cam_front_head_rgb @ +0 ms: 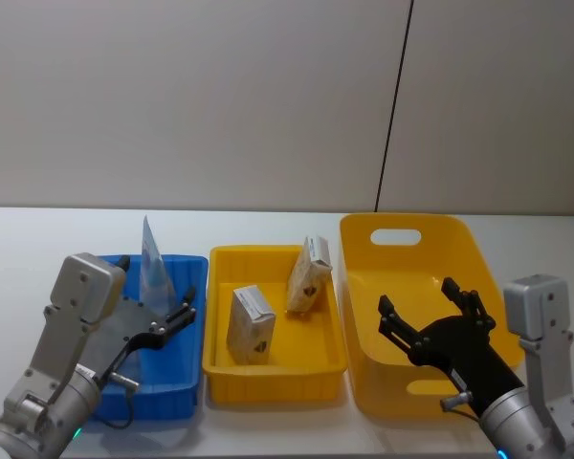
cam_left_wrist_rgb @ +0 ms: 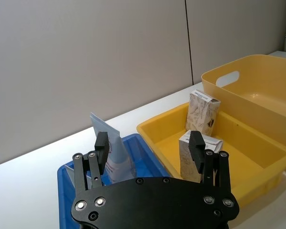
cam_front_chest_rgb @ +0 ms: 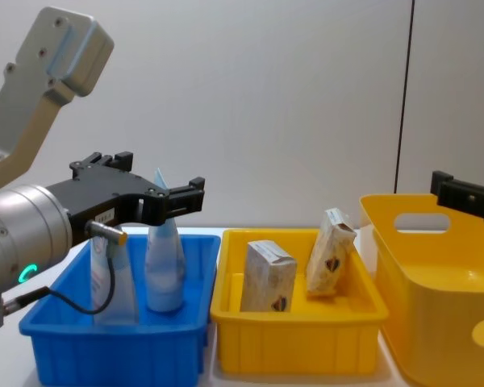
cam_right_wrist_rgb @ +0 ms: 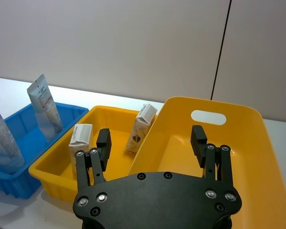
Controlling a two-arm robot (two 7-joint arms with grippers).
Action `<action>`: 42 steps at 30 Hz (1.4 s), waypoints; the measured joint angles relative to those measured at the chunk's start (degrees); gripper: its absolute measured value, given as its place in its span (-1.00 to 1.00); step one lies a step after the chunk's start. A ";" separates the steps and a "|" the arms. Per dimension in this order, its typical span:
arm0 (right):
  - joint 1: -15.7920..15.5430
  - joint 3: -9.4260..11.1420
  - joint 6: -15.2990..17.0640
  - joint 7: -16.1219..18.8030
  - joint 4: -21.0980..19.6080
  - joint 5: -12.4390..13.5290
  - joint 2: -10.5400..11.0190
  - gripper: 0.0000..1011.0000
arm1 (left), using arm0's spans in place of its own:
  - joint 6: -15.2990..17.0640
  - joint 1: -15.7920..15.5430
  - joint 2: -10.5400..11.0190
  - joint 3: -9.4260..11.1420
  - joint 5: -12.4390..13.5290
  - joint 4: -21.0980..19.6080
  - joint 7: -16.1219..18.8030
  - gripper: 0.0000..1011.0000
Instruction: Bimanual collaborative sorting of washing and personal care products
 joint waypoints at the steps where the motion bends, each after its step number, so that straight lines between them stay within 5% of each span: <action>1: 0.00 0.00 0.00 0.00 0.00 0.00 0.00 0.98 | 0.00 0.00 0.00 0.00 0.00 0.00 0.00 0.98; 31: 0.05 0.01 0.02 0.02 0.00 0.00 -0.01 0.98 | 0.00 0.00 0.00 0.00 0.00 0.00 0.00 0.98; 42: 3.96 -0.35 2.27 3.98 2.90 1.46 0.45 0.98 | 0.00 0.00 0.00 0.00 0.00 0.00 0.00 0.98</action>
